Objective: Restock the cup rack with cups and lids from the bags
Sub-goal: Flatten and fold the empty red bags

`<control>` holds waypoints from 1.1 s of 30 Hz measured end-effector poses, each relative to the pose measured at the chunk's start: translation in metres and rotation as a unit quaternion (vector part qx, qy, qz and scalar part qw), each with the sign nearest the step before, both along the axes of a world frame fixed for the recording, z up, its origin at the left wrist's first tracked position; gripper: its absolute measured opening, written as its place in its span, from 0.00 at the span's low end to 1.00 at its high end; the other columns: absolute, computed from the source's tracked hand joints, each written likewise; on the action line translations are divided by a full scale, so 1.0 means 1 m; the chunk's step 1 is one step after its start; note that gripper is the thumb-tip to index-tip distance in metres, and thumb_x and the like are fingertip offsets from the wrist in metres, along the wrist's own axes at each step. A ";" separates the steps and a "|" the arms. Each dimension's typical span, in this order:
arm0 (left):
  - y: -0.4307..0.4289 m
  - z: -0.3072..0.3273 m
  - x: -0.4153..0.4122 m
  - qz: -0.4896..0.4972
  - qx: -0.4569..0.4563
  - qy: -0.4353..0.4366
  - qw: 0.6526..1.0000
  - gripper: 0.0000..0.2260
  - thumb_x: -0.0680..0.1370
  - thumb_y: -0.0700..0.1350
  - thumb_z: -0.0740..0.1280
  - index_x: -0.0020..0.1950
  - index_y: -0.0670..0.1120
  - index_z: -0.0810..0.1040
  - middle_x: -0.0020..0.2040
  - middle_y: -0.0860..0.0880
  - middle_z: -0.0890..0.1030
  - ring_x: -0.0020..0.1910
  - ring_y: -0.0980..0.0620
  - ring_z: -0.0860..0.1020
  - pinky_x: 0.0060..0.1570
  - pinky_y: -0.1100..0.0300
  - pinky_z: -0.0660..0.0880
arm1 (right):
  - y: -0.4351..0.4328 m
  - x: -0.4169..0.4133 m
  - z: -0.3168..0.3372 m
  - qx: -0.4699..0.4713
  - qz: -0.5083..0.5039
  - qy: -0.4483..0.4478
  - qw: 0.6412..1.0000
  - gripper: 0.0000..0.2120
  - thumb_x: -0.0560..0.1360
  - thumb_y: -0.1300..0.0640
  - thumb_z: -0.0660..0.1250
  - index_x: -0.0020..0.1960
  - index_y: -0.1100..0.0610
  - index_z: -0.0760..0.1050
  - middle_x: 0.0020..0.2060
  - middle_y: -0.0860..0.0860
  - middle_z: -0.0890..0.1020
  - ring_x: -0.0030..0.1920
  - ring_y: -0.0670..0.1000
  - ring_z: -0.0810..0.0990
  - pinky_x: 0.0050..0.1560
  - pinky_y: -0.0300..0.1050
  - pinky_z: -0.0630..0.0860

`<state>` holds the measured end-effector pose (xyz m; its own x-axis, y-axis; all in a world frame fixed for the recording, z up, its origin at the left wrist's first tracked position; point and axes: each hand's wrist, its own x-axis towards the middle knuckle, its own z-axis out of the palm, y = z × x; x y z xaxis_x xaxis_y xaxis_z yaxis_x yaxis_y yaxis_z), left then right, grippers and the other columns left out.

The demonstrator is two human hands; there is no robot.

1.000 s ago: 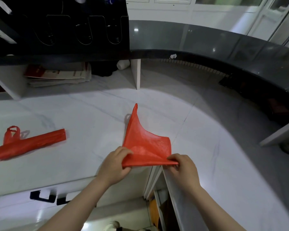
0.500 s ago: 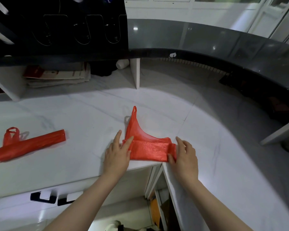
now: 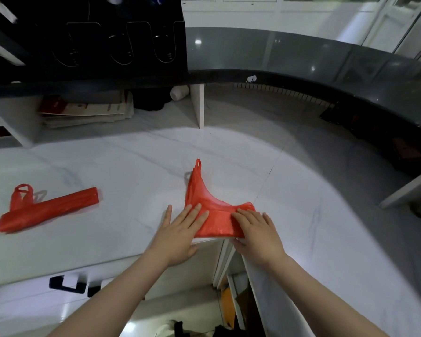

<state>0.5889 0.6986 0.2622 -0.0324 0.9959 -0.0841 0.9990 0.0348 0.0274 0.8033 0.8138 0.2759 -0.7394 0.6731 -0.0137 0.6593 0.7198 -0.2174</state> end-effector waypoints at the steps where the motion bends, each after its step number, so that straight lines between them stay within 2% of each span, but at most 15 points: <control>1: -0.004 0.004 0.002 -0.016 0.039 -0.009 0.999 0.39 0.72 0.59 0.67 0.78 0.54 0.50 0.78 0.50 0.50 0.76 0.49 0.52 0.71 0.37 0.49 | -0.003 0.001 0.002 0.011 -0.005 0.032 0.999 0.25 0.73 0.45 0.64 0.69 0.46 0.67 0.68 0.45 0.72 0.69 0.50 0.68 0.70 0.51 0.59; 3: -0.014 0.004 0.000 -0.037 0.137 -0.080 0.987 0.30 0.64 0.49 0.76 0.66 0.49 0.74 0.66 0.46 0.75 0.61 0.44 0.76 0.61 0.42 0.71 | -0.007 0.004 0.006 -0.006 -0.019 0.090 0.996 0.18 0.71 0.50 0.66 0.61 0.45 0.74 0.55 0.42 0.80 0.56 0.48 0.76 0.60 0.43 0.66; 4: -0.019 0.003 -0.002 -0.031 0.178 -0.129 0.975 0.25 0.63 0.45 0.76 0.59 0.47 0.78 0.58 0.47 0.79 0.53 0.45 0.79 0.56 0.49 0.76 | -0.008 0.007 0.008 -0.035 -0.032 0.110 0.993 0.15 0.71 0.51 0.66 0.58 0.44 0.75 0.51 0.40 0.80 0.52 0.45 0.77 0.55 0.39 0.69; 7: -0.025 0.007 -0.006 0.086 0.202 -0.300 0.929 0.14 0.67 0.42 0.72 0.51 0.52 0.78 0.49 0.55 0.80 0.48 0.52 0.79 0.50 0.64 0.73 | -0.003 0.013 0.014 -0.166 -0.101 0.188 0.963 0.06 0.71 0.51 0.69 0.47 0.43 0.79 0.40 0.38 0.82 0.43 0.39 0.78 0.43 0.31 0.72; 10: -0.017 0.011 -0.005 0.227 0.195 -0.424 0.855 0.12 0.73 0.45 0.73 0.52 0.58 0.76 0.45 0.60 0.81 0.44 0.61 0.79 0.47 0.66 0.75 | 0.009 0.015 0.013 -0.208 -0.186 0.273 0.921 0.06 0.70 0.50 0.72 0.44 0.44 0.77 0.38 0.38 0.80 0.42 0.38 0.78 0.37 0.26 0.69; 13: -0.006 0.012 0.000 0.278 0.207 -0.392 0.852 0.18 0.74 0.45 0.71 0.63 0.53 0.73 0.43 0.57 0.80 0.40 0.61 0.78 0.41 0.67 0.72 | 0.013 0.006 0.004 -0.195 -0.236 0.259 0.916 0.14 0.72 0.49 0.71 0.55 0.48 0.72 0.44 0.39 0.78 0.48 0.45 0.78 0.42 0.31 0.71; 15: 0.000 0.015 0.003 0.284 0.197 -0.366 0.864 0.24 0.75 0.43 0.70 0.69 0.52 0.68 0.53 0.53 0.78 0.43 0.56 0.79 0.43 0.62 0.73 | 0.013 -0.003 0.000 -0.172 -0.257 0.229 0.923 0.24 0.72 0.49 0.71 0.65 0.48 0.67 0.52 0.44 0.76 0.55 0.49 0.77 0.49 0.41 0.75; 18: 0.005 0.017 0.010 0.223 0.199 -0.228 0.927 0.30 0.72 0.35 0.68 0.72 0.51 0.67 0.67 0.45 0.71 0.51 0.43 0.78 0.49 0.53 0.76 | 0.011 -0.008 -0.002 -0.033 -0.194 0.175 0.965 0.29 0.74 0.48 0.68 0.72 0.49 0.63 0.68 0.51 0.69 0.67 0.55 0.68 0.60 0.50 0.70; 20: 0.009 0.016 0.012 0.124 0.211 -0.117 0.962 0.35 0.66 0.28 0.67 0.72 0.49 0.69 0.72 0.40 0.67 0.62 0.38 0.74 0.58 0.45 0.73 | 0.008 -0.006 -0.006 0.035 -0.072 0.105 0.991 0.29 0.78 0.39 0.58 0.75 0.46 0.58 0.76 0.51 0.58 0.76 0.56 0.54 0.71 0.55 0.58; 21: 0.010 0.014 0.012 0.078 0.170 -0.098 0.977 0.37 0.67 0.28 0.64 0.73 0.50 0.66 0.75 0.42 0.62 0.70 0.39 0.67 0.67 0.44 0.64 | 0.006 -0.005 -0.009 0.043 -0.017 0.053 0.998 0.30 0.78 0.35 0.50 0.77 0.44 0.53 0.78 0.48 0.51 0.77 0.55 0.44 0.74 0.57 0.47; 23: 0.010 0.006 0.012 0.032 0.065 -0.096 0.993 0.36 0.73 0.33 0.58 0.77 0.54 0.53 0.78 0.50 0.50 0.77 0.48 0.49 0.73 0.51 0.40 | 0.003 -0.002 -0.016 0.035 0.027 -0.033 0.998 0.33 0.75 0.29 0.38 0.76 0.39 0.39 0.77 0.45 0.41 0.74 0.54 0.30 0.70 0.59 0.28; 25: 0.008 -0.004 0.009 0.024 0.037 -0.103 0.994 0.30 0.78 0.42 0.55 0.78 0.54 0.47 0.78 0.52 0.46 0.77 0.51 0.42 0.70 0.56 0.31 | 0.005 -0.002 -0.019 0.017 0.016 -0.069 0.997 0.33 0.73 0.27 0.36 0.73 0.37 0.31 0.76 0.44 0.37 0.72 0.54 0.25 0.63 0.57 0.18; 27: 0.004 -0.010 0.008 0.029 0.040 -0.096 0.994 0.28 0.80 0.55 0.52 0.77 0.55 0.42 0.78 0.52 0.42 0.76 0.51 0.37 0.71 0.55 0.31 | 0.006 -0.005 -0.017 0.019 0.008 -0.071 0.997 0.36 0.74 0.27 0.43 0.75 0.38 0.34 0.77 0.45 0.40 0.73 0.55 0.28 0.61 0.57 0.16; 30: 0.000 -0.011 0.009 0.025 0.040 -0.078 0.996 0.31 0.77 0.64 0.49 0.76 0.57 0.40 0.76 0.50 0.37 0.75 0.47 0.37 0.74 0.53 0.39 | 0.004 -0.005 -0.011 0.039 0.003 -0.028 0.999 0.34 0.74 0.34 0.59 0.76 0.44 0.56 0.76 0.47 0.59 0.77 0.56 0.45 0.67 0.59 0.24; 33: -0.009 -0.002 0.010 0.009 0.120 -0.114 0.986 0.28 0.75 0.56 0.67 0.73 0.49 0.67 0.74 0.41 0.63 0.73 0.40 0.63 0.70 0.46 0.62 | -0.001 -0.003 -0.006 0.045 -0.006 0.043 0.998 0.19 0.73 0.45 0.66 0.62 0.48 0.73 0.61 0.46 0.76 0.70 0.52 0.66 0.74 0.56 0.45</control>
<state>0.5987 0.6899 0.2599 -0.0569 0.9876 0.1460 0.9651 0.0170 0.2612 0.8004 0.8127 0.2703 -0.7268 0.6780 0.1099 0.6501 0.7307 -0.2086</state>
